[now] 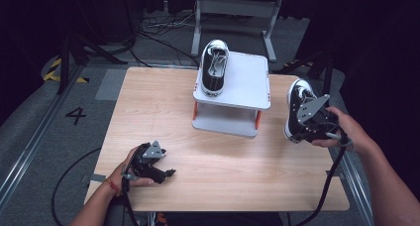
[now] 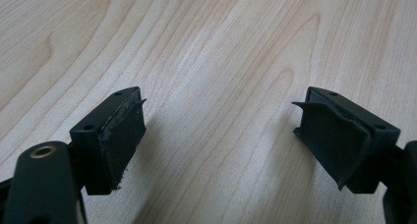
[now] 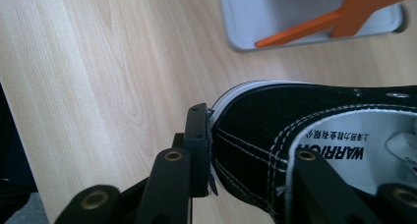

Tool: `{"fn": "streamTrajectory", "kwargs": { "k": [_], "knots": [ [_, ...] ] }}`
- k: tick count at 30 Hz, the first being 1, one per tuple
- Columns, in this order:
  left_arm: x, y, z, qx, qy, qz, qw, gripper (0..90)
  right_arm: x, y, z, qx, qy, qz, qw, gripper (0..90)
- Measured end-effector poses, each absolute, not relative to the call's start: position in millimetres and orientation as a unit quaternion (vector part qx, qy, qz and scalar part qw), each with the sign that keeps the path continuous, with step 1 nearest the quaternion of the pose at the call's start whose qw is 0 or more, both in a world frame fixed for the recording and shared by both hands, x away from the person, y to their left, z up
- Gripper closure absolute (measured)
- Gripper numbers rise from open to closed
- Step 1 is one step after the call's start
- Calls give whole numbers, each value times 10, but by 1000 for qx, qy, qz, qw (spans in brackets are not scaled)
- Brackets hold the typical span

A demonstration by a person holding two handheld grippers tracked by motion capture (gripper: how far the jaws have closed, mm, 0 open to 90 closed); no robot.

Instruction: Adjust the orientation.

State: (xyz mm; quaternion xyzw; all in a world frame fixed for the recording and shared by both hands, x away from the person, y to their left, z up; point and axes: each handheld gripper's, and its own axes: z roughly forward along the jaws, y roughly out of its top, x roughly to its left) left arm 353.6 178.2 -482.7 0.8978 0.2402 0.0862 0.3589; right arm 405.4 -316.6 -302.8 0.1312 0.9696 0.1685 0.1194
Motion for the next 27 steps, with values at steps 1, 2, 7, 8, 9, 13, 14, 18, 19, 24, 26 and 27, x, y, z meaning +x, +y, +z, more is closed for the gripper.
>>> {"fn": "streamTrajectory", "kwargs": {
  "k": [1,2,7,8,9,13,14,18,19,24,26,27],
  "knots": [
    [3536,1782,-4827,898,240,86,359,176,4067,-3147,-2904,126,968,170,132,731],
    [3536,1782,-4827,898,240,86,359,176,4067,-3147,-2904,126,968,170,132,731],
    [3537,1783,-4827,898,239,86,359,177,4122,-3091,-2611,112,966,178,153,732],
    [3537,1783,-4827,898,240,86,359,176,4144,-3067,-2550,108,965,182,155,731],
    [3537,1783,-4827,898,240,86,359,177,4165,-3045,-2507,104,965,183,157,731],
    [3540,1786,-4826,899,237,85,359,177,4250,-2931,-2365,92,964,183,167,729],
    [3540,1786,-4826,899,237,85,359,176,4272,-2903,-2331,89,964,185,168,729],
    [3541,1785,-4827,899,236,84,360,177,4374,-2741,-2242,68,967,180,167,730],
    [3542,1784,-4827,899,235,84,360,176,4406,-2695,-2234,63,967,182,166,730],
    [3542,1775,-4827,899,234,84,360,176,4522,-2513,-2245,47,970,177,160,731],
    [3542,1775,-4827,899,234,83,360,176,4545,-2474,-2248,43,971,178,155,731],
    [3543,1775,-4827,899,234,83,360,176,4581,-2379,-2265,37,973,173,149,728]
  ]
}}
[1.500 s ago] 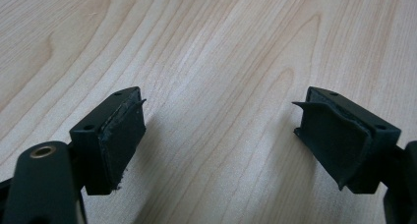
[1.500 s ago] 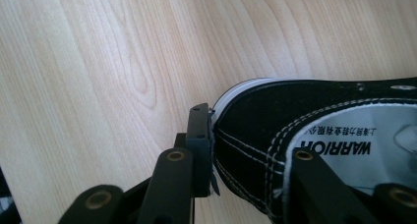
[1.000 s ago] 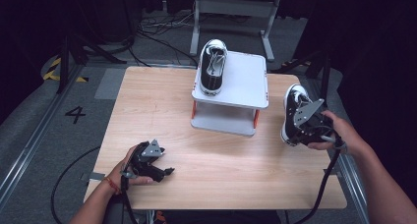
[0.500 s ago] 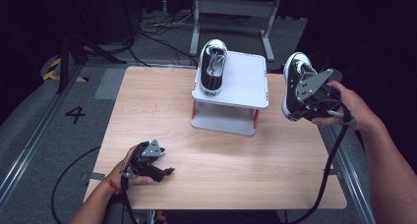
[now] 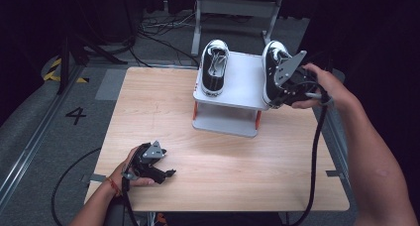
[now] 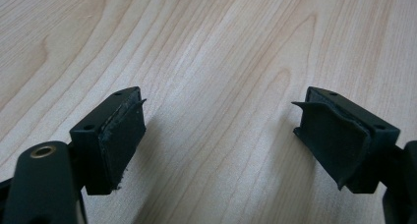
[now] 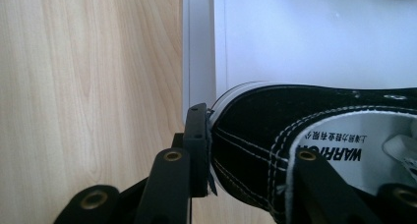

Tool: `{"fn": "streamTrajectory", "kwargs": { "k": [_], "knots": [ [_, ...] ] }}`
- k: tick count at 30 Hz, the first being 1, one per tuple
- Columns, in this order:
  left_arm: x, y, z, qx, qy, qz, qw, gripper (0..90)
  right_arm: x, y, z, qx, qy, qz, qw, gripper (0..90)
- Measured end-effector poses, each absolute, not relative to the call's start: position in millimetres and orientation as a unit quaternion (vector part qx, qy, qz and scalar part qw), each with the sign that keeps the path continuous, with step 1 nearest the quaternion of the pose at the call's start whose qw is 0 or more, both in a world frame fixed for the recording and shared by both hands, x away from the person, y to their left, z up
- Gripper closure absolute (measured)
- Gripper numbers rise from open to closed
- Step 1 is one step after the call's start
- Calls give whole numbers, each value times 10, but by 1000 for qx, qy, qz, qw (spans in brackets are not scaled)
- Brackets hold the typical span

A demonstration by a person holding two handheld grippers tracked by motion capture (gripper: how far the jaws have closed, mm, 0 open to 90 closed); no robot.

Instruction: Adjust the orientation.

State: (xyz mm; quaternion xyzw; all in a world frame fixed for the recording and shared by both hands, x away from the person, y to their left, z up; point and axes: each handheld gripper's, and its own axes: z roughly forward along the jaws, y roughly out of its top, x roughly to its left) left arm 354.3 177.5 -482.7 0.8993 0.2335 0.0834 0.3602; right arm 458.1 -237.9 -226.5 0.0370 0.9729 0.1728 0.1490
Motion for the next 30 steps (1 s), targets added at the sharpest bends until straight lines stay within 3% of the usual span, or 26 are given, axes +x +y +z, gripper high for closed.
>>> {"fn": "streamTrajectory", "kwargs": {
  "k": [30],
  "knots": [
    [3539,1773,-4828,900,230,82,362,186,5019,-1579,-2460,8,981,154,115,713]
  ]
}}
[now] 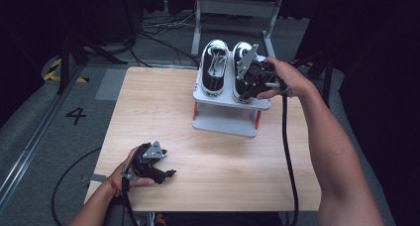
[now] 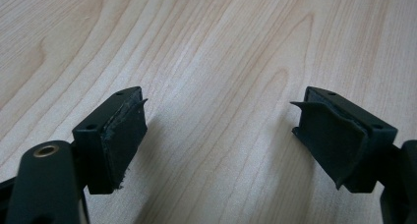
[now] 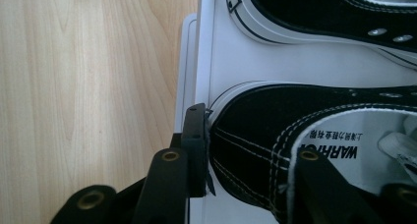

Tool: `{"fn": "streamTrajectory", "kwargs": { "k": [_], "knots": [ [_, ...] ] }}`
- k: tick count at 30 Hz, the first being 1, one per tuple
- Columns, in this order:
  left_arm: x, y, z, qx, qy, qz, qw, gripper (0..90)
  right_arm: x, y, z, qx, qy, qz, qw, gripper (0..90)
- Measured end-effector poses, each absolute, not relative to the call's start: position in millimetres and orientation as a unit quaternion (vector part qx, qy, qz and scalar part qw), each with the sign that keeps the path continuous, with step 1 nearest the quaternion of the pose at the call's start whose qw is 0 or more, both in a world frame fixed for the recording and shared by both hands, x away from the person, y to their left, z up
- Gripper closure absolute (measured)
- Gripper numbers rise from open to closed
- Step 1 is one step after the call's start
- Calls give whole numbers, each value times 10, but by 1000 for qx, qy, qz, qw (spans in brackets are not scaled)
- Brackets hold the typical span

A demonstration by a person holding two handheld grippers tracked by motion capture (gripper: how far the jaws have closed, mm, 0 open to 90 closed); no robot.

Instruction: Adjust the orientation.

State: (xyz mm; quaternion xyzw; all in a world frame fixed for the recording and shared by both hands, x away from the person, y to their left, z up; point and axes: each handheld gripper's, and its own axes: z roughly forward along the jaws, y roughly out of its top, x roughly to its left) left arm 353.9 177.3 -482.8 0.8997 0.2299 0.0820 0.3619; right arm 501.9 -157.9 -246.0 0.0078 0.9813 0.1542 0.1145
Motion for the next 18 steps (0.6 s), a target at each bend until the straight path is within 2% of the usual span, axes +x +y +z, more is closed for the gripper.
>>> {"fn": "streamTrajectory", "kwargs": {
  "k": [8,15,18],
  "knots": [
    [3535,1775,-4826,900,229,81,362,193,5044,-1501,-2453,6,981,149,127,695],
    [3533,1773,-4827,900,229,81,363,193,5060,-1444,-2436,5,982,150,111,678],
    [3531,1774,-4826,900,229,81,362,193,5055,-1420,-2434,6,981,149,124,654]
  ]
}}
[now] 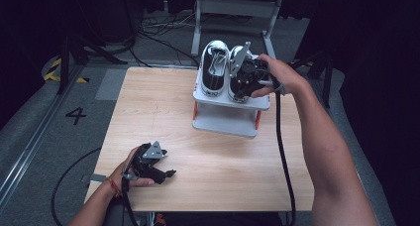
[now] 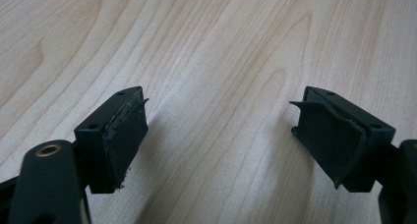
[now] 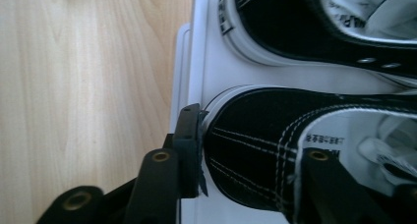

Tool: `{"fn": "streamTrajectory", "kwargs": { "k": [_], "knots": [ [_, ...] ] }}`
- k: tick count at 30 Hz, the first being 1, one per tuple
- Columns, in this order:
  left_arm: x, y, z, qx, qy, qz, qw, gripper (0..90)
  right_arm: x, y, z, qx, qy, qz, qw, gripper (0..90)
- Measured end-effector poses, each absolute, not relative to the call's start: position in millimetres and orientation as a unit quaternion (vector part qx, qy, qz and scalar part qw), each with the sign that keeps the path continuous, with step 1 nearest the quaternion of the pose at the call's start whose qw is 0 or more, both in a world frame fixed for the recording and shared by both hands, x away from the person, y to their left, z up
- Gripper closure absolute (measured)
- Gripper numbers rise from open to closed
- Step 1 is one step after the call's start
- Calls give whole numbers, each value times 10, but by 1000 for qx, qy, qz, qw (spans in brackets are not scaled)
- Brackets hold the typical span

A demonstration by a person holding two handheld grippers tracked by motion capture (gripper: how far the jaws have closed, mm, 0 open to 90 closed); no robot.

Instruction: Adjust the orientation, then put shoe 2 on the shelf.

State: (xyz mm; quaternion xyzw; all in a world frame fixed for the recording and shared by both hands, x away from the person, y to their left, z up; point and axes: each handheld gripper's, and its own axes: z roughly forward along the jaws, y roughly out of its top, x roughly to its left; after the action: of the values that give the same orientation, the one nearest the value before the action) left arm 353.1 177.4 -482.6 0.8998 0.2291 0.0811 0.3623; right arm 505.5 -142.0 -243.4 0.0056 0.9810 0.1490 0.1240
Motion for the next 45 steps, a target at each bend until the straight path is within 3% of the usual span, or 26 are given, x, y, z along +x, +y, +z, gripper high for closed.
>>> {"fn": "streamTrajectory", "kwargs": {
  "k": [4,6,12,23,45],
  "knots": [
    [3528,1775,-4824,900,229,82,361,194,5042,-1410,-2434,9,980,148,133,620],
    [3528,1775,-4824,901,229,82,360,195,5035,-1416,-2419,24,975,155,157,490],
    [3529,1776,-4824,900,229,82,361,195,5052,-1528,-2393,58,964,190,177,358],
    [3518,1789,-4826,900,227,82,362,198,4937,-1825,-2350,113,926,298,200,301],
    [3509,1788,-4826,899,231,82,362,199,4451,-2512,-2638,178,886,346,252,254]
  ]
}}
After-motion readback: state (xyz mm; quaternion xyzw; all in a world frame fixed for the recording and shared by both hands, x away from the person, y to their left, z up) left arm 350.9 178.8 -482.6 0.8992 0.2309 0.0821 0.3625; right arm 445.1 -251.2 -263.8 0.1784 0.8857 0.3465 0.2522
